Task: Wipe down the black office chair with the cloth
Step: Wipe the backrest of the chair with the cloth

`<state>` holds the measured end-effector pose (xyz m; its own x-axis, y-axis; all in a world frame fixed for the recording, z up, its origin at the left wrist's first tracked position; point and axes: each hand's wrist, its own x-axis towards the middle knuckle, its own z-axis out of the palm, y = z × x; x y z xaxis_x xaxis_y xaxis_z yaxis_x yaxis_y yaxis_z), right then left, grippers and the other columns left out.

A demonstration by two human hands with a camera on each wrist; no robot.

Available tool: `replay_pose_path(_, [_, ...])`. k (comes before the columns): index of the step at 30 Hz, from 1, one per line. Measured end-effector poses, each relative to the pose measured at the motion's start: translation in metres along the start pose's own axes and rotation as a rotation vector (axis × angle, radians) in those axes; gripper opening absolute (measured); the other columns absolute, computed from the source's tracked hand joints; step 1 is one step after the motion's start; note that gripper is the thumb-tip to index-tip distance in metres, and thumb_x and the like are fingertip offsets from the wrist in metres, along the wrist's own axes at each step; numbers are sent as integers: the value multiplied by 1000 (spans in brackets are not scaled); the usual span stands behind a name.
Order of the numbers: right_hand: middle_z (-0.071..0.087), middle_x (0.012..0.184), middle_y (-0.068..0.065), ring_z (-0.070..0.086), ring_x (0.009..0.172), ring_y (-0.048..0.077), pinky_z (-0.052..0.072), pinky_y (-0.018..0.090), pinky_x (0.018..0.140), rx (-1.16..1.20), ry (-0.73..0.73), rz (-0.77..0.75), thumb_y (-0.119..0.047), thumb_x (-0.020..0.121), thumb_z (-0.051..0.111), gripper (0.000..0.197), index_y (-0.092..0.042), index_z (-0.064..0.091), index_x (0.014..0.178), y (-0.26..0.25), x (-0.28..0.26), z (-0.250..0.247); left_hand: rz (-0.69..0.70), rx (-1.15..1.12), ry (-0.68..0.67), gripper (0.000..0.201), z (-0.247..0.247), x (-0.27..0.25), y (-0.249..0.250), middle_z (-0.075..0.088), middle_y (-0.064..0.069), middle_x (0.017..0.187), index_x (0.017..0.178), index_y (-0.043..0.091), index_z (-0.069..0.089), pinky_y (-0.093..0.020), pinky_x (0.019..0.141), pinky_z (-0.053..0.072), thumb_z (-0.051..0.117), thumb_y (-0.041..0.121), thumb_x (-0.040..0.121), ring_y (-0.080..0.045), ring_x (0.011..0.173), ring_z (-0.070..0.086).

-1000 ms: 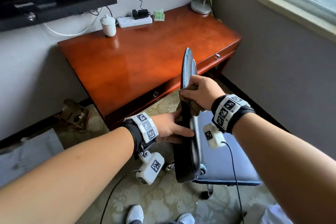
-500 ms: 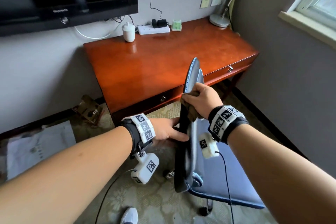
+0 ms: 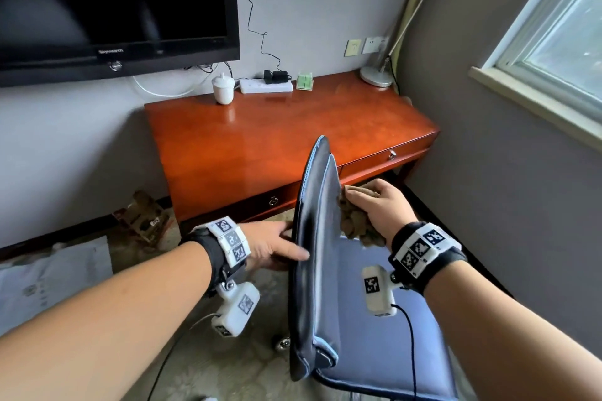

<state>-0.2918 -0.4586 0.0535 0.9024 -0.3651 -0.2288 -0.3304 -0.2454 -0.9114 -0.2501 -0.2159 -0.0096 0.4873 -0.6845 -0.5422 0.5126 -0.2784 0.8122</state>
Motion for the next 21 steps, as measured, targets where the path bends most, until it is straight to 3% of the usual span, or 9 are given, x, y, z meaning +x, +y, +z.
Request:
replay_pose_path(3, [75,80,13,68,53,36,53,46,44,-87,-5,-31,-34,84,78,18,-28,63,93,-1,1,5,63,-67,8,75,-9,11,20,75,-2,128,145,31,52,-42,98,60,76,-11,87,-25,120,71])
replay_pose_path(6, [74,80,14,63,48,28,53,43,44,-138,-10,-36,-27,87,76,12,-25,64,91,-7,0,12,68,-28,-22,89,-22,27,32,68,-6,139,157,28,41,-33,93,61,75,-14,87,-18,118,72])
replay_pose_path(7, [73,78,16,62,47,27,52,42,44,-142,-10,-36,-25,88,75,12,-22,64,91,-10,-1,14,64,4,-37,92,-24,31,33,65,-6,142,159,28,37,-33,95,60,79,-10,85,-15,119,71])
replay_pose_path(10, [71,67,12,62,43,25,49,41,44,-136,-8,-3,-22,89,75,15,-14,63,93,-17,-6,24,25,79,-57,118,-28,41,29,58,3,151,160,46,29,-46,115,48,100,20,70,-20,135,61])
replay_pose_path(11, [70,63,9,62,43,25,49,41,45,-137,-11,10,-21,89,75,16,-13,63,93,-18,-7,28,39,76,-61,117,-29,44,27,60,4,150,159,49,30,-48,114,49,100,21,69,-22,133,62])
replay_pose_path(14, [69,62,8,62,44,27,48,42,47,-175,-22,42,-22,89,76,16,-14,63,91,-20,-10,41,47,-27,-107,110,-37,49,30,65,-5,144,158,46,31,-47,100,58,89,0,77,-28,122,70])
replay_pose_path(18, [72,66,10,62,45,27,47,39,48,-195,17,57,-22,91,76,12,-18,65,89,-21,1,44,40,-4,-167,120,-50,52,37,58,-10,150,159,50,26,-48,104,56,97,11,70,-30,125,68])
replay_pose_path(21, [74,76,18,62,49,30,49,39,47,-177,45,34,-24,88,79,14,-20,65,87,-27,14,43,51,-4,-165,102,-51,54,42,65,-9,142,155,49,33,-46,99,59,84,-2,82,-30,119,72])
